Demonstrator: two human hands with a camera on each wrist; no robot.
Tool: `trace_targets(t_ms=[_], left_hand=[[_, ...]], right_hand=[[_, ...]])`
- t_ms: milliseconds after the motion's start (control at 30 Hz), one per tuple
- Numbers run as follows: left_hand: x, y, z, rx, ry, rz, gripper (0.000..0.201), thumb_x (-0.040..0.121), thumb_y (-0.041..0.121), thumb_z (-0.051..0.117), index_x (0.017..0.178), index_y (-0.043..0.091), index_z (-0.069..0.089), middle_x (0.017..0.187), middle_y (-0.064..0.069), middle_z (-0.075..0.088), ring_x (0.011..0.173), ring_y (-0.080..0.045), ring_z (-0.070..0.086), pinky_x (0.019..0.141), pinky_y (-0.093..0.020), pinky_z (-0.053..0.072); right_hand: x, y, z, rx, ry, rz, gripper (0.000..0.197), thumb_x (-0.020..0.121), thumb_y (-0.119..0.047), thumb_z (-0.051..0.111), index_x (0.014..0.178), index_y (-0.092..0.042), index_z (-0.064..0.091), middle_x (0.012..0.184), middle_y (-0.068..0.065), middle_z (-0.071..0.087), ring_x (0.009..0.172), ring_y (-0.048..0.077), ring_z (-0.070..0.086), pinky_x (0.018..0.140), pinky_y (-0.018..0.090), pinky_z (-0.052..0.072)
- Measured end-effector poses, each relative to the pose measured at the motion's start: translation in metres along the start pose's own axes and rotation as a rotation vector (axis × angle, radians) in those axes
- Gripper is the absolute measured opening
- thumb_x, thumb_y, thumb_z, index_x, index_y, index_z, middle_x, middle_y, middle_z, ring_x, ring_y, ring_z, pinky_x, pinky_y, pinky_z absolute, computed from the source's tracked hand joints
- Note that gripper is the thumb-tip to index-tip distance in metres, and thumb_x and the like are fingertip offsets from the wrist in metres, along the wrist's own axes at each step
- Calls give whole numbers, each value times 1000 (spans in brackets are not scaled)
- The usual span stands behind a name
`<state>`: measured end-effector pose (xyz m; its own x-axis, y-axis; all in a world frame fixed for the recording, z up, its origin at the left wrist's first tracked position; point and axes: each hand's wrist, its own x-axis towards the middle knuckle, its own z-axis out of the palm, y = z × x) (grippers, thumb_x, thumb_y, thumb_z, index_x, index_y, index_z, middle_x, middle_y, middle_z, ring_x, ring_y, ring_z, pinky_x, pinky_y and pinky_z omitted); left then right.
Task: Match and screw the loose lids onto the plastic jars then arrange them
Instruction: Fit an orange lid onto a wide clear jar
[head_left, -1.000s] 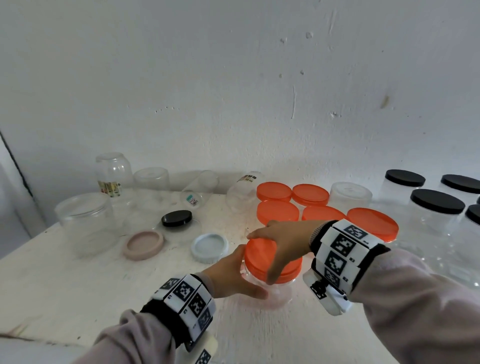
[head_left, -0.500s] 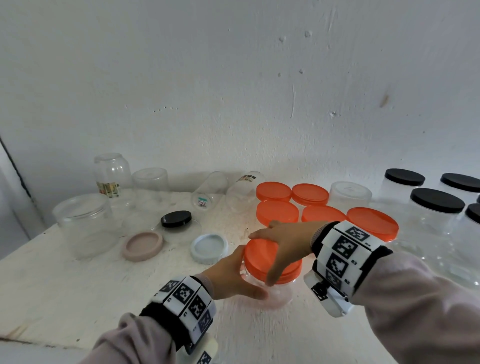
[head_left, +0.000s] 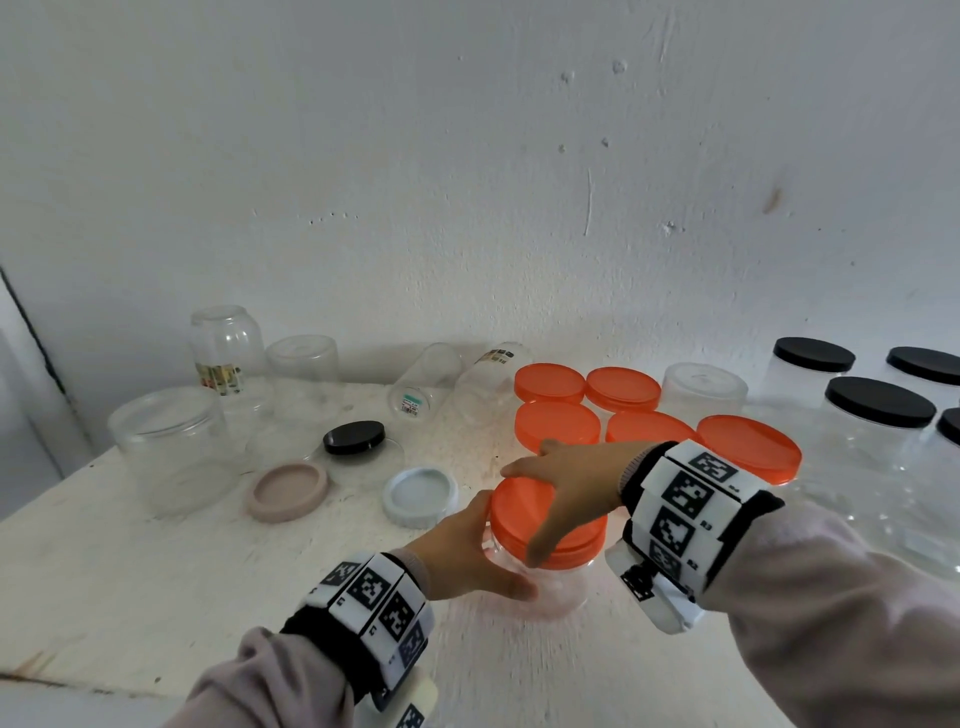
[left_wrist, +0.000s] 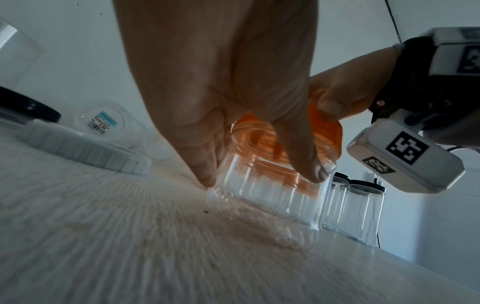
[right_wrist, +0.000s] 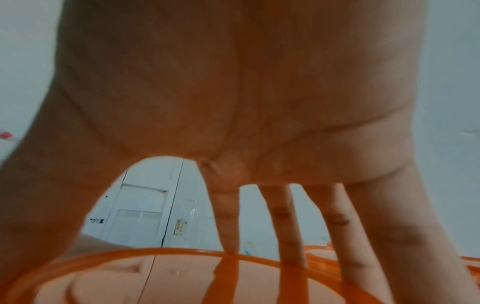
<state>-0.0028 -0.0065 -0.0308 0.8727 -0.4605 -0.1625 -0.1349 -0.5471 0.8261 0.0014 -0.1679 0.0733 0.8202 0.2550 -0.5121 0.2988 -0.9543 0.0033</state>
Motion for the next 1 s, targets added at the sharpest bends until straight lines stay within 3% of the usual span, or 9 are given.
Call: trace_targets(t_ms=[100,167,300,400,567,600,667,733,1000], left_hand=[[0,0,0,2,0,4,99,65,29,87,143,24,26,134,7,51,125,-13,48,108,-37,39],[0,0,0,27,3,8,98,65,30,87,143,24,26,133,8,52,123,-12,49,106,-33,40],[0,0,0,7,-1,-1,102,65,29,87,144,24,23,136,6,49,126,-14,47,109,-37,38],[0,0,0,12,0,-5,103,65,29,87,145,24,22,136,5,49,126,-15,47,109,-38,38],[0,0,0,-1,-4,-10,103,64,31,87,145,25,23,137,6,48,128,-15,45,110,-38,37],[-1,0,0,-9,-6,-12,103,64,30,87,145,25,22,138,6,47,128,-15,44,111,-38,36],[-1,0,0,-15,-12,-15,104,65,30,87,145,25,22,139,6,47,129,-16,44,111,-38,36],[-1,0,0,-25,-13,-16,103,65,30,87,145,25,22,139,6,46,130,-16,42,112,-40,35],[-1,0,0,-5,-9,-6,102,65,30,87,144,23,24,138,6,49,129,-16,44,110,-41,37]], right_hand=[[4,0,5,11,30,36,108,60,-85,56,148,-43,11,154,-1,16,122,26,46,90,43,48],[4,0,6,27,42,49,111,57,-89,53,148,-41,11,153,0,17,111,24,50,89,42,50],[2,2,1,20,-7,5,111,56,-78,67,144,-52,5,156,-5,10,139,30,26,103,51,36],[1,2,-3,2,-27,-7,107,59,-68,74,142,-56,8,153,-5,15,138,30,27,101,49,37],[0,-1,0,-5,-14,39,112,53,-77,69,143,-54,6,155,-6,6,136,32,31,96,51,41],[-1,-1,1,1,-8,48,113,52,-80,68,143,-53,6,155,-6,7,129,30,40,94,49,43],[-3,-2,1,15,6,55,114,51,-83,65,144,-50,7,153,-3,11,93,19,53,87,45,49],[-5,-3,2,17,11,65,114,53,-84,62,145,-47,7,154,-2,11,71,12,44,84,43,49],[-5,-5,5,17,32,92,116,55,-88,56,149,-37,12,155,2,14,87,18,49,89,43,51]])
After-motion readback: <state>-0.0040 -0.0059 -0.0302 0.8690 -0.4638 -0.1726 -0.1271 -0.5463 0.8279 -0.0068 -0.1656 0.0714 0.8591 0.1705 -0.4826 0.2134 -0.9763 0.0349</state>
